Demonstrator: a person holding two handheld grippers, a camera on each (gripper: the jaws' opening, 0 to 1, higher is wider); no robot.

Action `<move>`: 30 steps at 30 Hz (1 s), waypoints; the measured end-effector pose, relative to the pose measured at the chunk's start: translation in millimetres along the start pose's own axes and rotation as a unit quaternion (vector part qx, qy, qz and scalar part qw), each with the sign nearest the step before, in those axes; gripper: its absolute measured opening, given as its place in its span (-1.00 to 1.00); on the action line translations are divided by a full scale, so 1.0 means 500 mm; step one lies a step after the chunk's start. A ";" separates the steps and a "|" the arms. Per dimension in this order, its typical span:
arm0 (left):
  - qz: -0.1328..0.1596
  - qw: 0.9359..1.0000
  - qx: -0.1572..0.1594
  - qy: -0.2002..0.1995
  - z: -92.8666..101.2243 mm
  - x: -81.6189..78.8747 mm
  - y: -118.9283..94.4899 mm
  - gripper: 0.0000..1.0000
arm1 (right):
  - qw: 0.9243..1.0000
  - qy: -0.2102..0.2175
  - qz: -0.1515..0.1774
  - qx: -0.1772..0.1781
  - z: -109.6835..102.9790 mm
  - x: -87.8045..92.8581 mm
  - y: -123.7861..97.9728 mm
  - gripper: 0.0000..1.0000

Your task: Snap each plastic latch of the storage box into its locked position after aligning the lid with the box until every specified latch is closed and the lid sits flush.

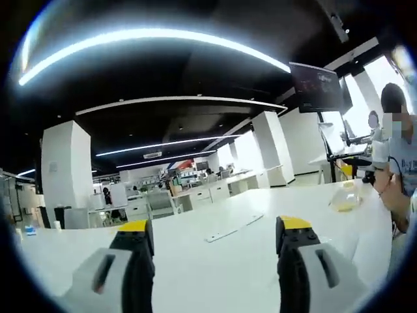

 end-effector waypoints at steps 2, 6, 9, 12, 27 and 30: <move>-0.001 1.000 0.014 0.002 0.018 -0.005 0.011 0.53 | 1.000 0.006 -0.001 -0.001 0.001 0.002 0.000 -0.16; -0.003 0.999 0.038 0.004 0.051 -0.013 0.028 0.52 | 1.000 0.015 0.000 0.003 0.006 0.003 -0.001 -0.17; -0.005 0.999 0.053 0.009 0.078 -0.016 0.044 0.51 | 1.000 0.017 0.002 0.003 0.006 0.002 0.000 -0.17; -0.009 0.997 0.074 0.011 0.107 -0.016 0.060 0.50 | 1.000 0.015 0.004 0.000 0.004 0.001 0.002 -0.17; -0.034 0.984 0.172 0.032 0.251 -0.021 0.140 0.49 | 1.000 0.013 0.003 0.006 0.006 0.001 0.006 -0.18; -0.040 0.979 0.197 0.036 0.286 -0.017 0.148 0.49 | 1.000 0.010 -0.003 0.013 0.010 0.007 0.008 -0.18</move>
Point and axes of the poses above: the point that each gripper's makers call its tool centre point, and the gripper's own axes: y roughly forward along the fingers, z roughly to its right, x roughly out of its underside, the point moved 2 cm from there along -y, roughly backward along the fingers, and after that the axes turned 4 degrees about -x, right-handed, at the moved point
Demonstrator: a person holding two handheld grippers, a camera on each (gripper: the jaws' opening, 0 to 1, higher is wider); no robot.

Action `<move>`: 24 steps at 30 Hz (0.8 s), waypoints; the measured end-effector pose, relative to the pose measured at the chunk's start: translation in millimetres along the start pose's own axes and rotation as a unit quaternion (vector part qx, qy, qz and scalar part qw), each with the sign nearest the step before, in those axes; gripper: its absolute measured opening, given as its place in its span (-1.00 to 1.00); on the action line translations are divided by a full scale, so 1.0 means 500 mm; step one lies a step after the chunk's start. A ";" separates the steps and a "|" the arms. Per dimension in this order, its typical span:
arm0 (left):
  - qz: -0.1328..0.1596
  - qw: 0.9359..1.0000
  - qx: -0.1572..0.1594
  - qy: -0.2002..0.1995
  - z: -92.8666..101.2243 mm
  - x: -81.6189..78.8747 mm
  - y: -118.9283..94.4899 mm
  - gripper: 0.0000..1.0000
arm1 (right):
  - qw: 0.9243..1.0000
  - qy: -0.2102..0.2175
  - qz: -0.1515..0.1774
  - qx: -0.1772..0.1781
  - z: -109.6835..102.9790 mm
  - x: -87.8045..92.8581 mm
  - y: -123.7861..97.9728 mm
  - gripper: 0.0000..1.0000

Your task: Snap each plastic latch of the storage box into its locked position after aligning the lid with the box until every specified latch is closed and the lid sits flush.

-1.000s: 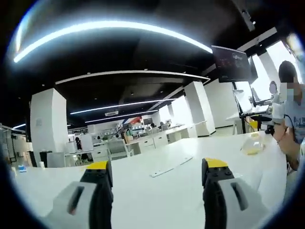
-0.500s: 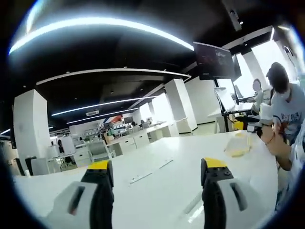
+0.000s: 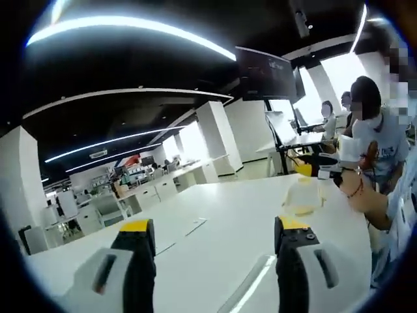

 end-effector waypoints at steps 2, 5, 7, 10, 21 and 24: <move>-0.003 1.000 0.012 0.001 0.014 0.000 0.013 0.49 | 1.000 -0.002 -0.003 0.004 0.002 0.003 0.001 -0.18; -0.008 1.000 0.022 0.005 0.026 -0.002 0.031 0.48 | 1.000 -0.005 -0.006 0.009 0.006 0.006 0.003 -0.18; -0.011 0.999 0.030 0.008 0.037 -0.001 0.044 0.48 | 1.000 -0.007 -0.009 0.013 0.009 0.009 0.004 -0.18; -0.015 0.999 0.047 0.008 0.059 0.000 0.062 0.48 | 1.000 -0.009 -0.010 0.016 0.012 0.010 0.005 -0.18; -0.027 0.994 0.103 0.023 0.142 0.001 0.132 0.47 | 0.999 -0.013 -0.011 0.027 0.019 0.013 0.007 -0.19; -0.030 0.993 0.115 0.025 0.162 0.001 0.146 0.47 | 0.999 -0.012 -0.008 0.030 0.020 0.009 0.005 -0.19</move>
Point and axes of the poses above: the point that each gripper's makers call its tool centre point, and the gripper's own axes: y roughly forward along the fingers, z roughly to its right, x roughly out of its underside, the point moved 2 cm from there along -y, roughly backward along the fingers, and after that the axes turned 4 degrees about -x, right-handed, at the moved point
